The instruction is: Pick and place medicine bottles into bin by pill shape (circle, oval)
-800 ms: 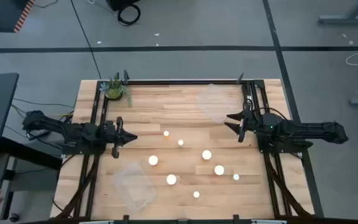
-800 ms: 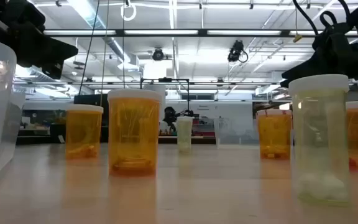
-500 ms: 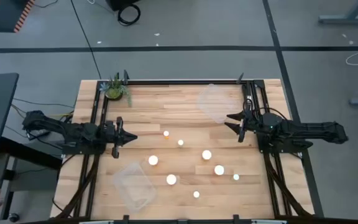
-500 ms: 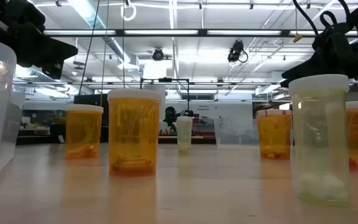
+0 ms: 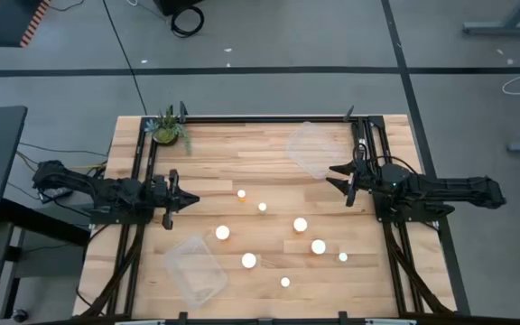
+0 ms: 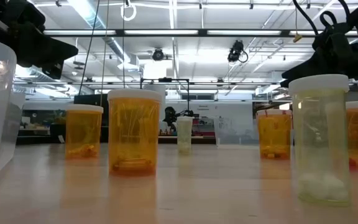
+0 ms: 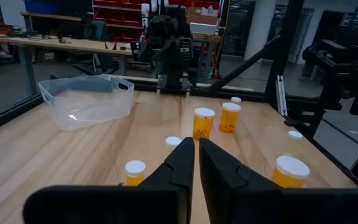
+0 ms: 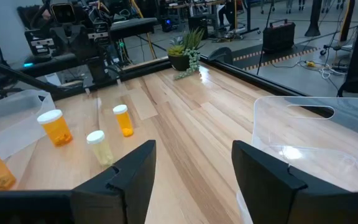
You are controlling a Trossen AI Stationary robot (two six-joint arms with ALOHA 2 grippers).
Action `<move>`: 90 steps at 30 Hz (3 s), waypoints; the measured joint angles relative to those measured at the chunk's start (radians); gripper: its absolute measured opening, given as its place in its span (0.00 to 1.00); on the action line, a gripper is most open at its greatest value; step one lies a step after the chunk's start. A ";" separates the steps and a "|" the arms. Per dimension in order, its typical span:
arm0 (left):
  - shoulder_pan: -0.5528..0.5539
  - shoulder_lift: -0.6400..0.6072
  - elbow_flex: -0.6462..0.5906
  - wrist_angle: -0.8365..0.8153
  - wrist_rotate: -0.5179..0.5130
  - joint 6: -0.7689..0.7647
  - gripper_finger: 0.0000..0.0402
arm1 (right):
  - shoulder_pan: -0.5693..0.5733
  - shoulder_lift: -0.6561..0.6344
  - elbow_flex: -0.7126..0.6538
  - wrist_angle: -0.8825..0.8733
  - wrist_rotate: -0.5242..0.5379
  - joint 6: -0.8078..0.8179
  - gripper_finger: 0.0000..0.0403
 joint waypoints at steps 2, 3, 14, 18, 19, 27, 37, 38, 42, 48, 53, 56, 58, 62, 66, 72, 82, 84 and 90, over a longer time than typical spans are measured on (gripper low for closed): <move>0.000 0.000 0.000 0.000 0.000 0.000 0.07 | 0.000 0.000 0.000 0.000 0.000 0.000 0.54; 0.000 0.000 0.000 0.000 0.000 0.000 0.06 | 0.000 0.000 0.000 0.000 0.000 0.000 0.54; 0.000 0.000 0.000 0.000 0.000 0.000 0.09 | 0.000 0.000 0.000 0.000 0.000 0.000 0.54; 0.000 0.000 0.000 0.000 0.000 0.000 0.08 | 0.000 0.000 0.000 0.000 0.000 0.000 0.54; 0.000 0.000 0.000 0.000 0.000 0.000 0.07 | 0.000 0.000 0.000 0.000 0.000 0.000 0.54; 0.000 0.000 0.000 0.000 0.000 0.000 0.06 | 0.000 0.000 0.000 0.000 0.000 0.000 0.54; 0.000 0.000 0.000 0.000 0.000 0.000 0.09 | 0.000 0.000 0.000 0.000 0.000 0.000 0.54; 0.000 0.000 0.000 0.000 0.000 0.000 0.09 | 0.000 0.000 0.000 0.000 0.000 0.000 0.54; 0.000 0.000 0.000 0.000 0.000 -0.007 0.07 | 0.000 0.000 0.000 0.000 0.000 0.000 0.54; 0.000 0.000 0.000 0.005 -0.004 -0.205 0.06 | 0.000 0.000 0.000 0.000 0.000 0.000 0.54; -0.001 0.000 0.000 -0.004 -0.003 -0.248 0.08 | 0.000 0.000 0.000 0.000 0.000 0.000 0.54; 0.000 0.000 0.000 -0.002 -0.004 -0.313 0.08 | 0.000 0.000 0.000 0.000 0.000 0.000 0.54; 0.004 0.000 0.000 0.008 -0.004 -0.371 0.08 | 0.000 0.000 0.000 0.000 0.000 0.000 0.54; 0.031 0.000 0.000 0.021 -0.004 -0.423 0.05 | 0.000 0.000 0.000 0.000 0.000 0.000 0.54; 0.064 0.005 0.005 0.020 -0.004 -0.404 0.02 | 0.000 0.000 0.000 0.000 0.000 0.000 0.54; 0.149 0.021 0.077 0.025 -0.004 -0.249 0.04 | 0.000 0.000 0.000 0.000 0.000 0.000 0.54; 0.286 0.127 0.143 0.058 -0.021 0.071 0.06 | 0.000 0.000 0.000 0.000 0.000 0.000 0.54; 0.308 0.158 0.143 0.077 -0.020 0.138 0.05 | 0.000 0.000 0.000 0.000 0.000 0.000 0.54; 0.368 0.297 0.144 0.213 -0.020 0.121 0.03 | 0.000 0.000 0.000 0.000 0.000 0.000 0.54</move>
